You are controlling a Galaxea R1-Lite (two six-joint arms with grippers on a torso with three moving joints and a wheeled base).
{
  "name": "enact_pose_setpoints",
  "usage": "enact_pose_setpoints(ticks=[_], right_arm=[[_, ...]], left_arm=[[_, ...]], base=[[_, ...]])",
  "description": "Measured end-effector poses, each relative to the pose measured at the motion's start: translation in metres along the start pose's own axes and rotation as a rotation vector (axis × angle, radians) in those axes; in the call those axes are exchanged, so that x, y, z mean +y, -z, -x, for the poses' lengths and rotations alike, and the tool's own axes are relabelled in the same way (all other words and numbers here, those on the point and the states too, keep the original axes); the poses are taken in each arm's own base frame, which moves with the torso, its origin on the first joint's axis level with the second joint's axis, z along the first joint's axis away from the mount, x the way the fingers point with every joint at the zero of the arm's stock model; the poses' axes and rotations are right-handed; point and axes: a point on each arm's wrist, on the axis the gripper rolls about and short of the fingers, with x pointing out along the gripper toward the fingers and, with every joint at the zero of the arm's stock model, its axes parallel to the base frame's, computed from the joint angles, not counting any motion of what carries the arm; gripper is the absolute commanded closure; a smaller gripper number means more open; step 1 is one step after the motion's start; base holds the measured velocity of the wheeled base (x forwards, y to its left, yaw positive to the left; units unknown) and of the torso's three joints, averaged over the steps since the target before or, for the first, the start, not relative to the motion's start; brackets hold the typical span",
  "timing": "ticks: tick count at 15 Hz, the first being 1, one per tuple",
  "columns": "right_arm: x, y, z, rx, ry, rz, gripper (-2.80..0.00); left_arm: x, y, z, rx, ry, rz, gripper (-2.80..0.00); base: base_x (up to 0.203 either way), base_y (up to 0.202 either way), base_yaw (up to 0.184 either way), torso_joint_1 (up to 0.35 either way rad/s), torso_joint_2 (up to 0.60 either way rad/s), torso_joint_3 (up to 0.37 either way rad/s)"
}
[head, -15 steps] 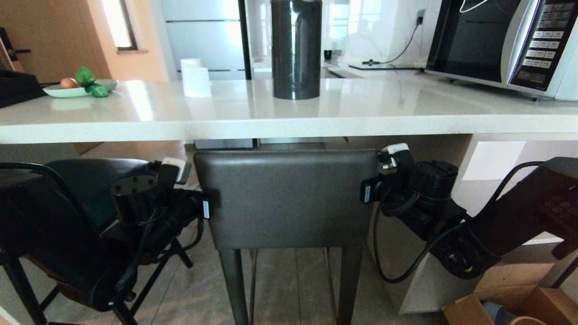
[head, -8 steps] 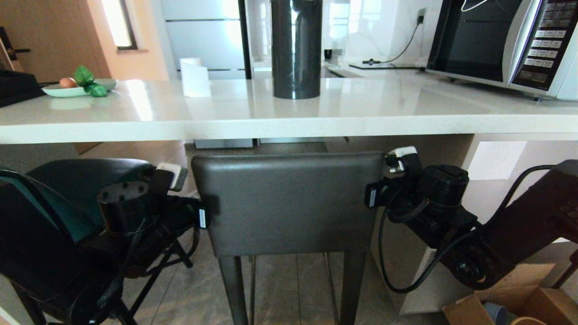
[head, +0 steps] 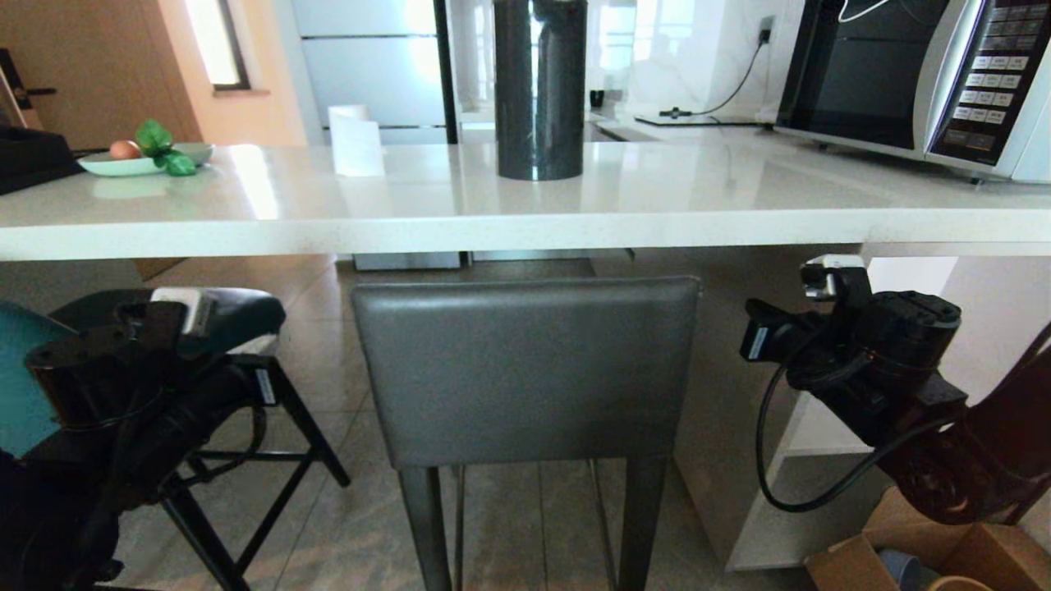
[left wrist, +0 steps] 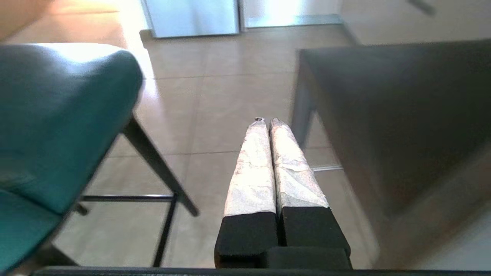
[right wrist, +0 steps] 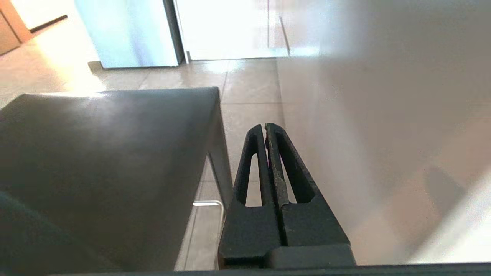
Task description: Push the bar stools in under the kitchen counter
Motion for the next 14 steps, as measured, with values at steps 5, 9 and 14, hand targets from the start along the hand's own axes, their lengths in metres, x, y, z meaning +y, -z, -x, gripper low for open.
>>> enact_pose_setpoints(ticks=[5, 9, 14], right_arm=[[-0.003, -0.008, 0.038, -0.007, -0.006, -0.004, 0.0], [-0.009, -0.025, 0.097, -0.038, -0.002, 0.013, 0.0], [-0.018, -0.044, 0.172, -0.129, 0.048, 0.072, 0.0]], left_arm=[[-0.008, -0.014, 0.034, -0.048, 0.033, 0.007, 0.0], [-0.01, -0.033, 0.081, -0.151, 0.052, 0.004, 0.0], [-0.006, -0.052, 0.143, -0.255, 0.034, 0.006, 0.0]], base=[[0.0, 0.0, 0.0, 0.0, 0.0, 0.0], [0.0, 0.0, 0.0, 0.0, 0.0, 0.0], [0.0, 0.0, 0.0, 0.0, 0.0, 0.0]])
